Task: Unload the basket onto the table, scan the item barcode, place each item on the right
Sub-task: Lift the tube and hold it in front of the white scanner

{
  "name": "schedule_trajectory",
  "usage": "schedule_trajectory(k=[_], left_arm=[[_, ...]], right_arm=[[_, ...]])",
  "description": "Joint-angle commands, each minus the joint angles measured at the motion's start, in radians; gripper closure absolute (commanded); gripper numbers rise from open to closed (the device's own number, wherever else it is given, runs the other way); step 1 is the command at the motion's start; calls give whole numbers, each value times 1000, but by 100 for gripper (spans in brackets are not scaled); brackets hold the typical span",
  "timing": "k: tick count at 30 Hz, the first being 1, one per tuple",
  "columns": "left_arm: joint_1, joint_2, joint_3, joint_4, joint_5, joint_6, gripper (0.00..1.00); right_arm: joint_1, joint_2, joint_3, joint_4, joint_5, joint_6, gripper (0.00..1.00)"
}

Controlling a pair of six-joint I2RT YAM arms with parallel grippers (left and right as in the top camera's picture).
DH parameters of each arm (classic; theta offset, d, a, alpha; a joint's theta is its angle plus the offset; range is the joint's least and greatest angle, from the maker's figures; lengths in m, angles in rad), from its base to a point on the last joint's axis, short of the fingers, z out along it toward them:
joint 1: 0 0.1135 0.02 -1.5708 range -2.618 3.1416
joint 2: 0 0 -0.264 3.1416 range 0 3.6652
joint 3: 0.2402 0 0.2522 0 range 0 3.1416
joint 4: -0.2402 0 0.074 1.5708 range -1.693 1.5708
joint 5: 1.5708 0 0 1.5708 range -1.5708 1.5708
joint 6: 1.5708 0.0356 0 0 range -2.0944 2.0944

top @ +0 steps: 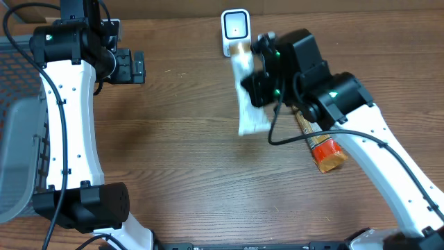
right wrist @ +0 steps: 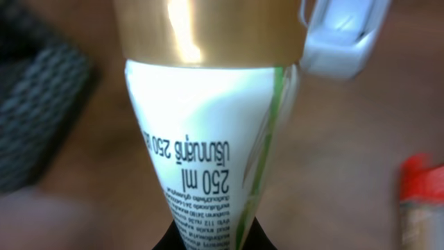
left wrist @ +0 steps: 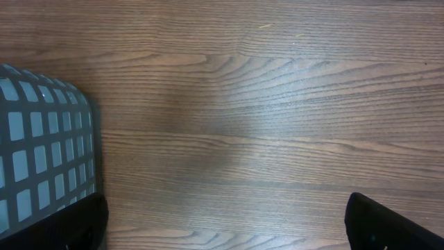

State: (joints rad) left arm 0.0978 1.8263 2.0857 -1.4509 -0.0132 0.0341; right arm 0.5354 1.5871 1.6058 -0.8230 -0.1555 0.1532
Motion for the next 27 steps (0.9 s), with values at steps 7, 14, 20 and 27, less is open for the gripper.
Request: schedule_trajectory(k=[7, 14, 20, 27], left_arm=[[-7, 12, 2, 0, -5, 18, 0], [-7, 12, 2, 0, -5, 18, 0], [-6, 12, 2, 0, -5, 18, 0], [-7, 12, 2, 0, -5, 18, 0]], right_arm=[[12, 275, 34, 542, 778, -544, 96], [2, 534, 90, 1113, 944, -1085, 97], [-27, 755, 323, 1104, 912, -1226, 96], [-52, 835, 340, 1105, 736, -1368, 96]])
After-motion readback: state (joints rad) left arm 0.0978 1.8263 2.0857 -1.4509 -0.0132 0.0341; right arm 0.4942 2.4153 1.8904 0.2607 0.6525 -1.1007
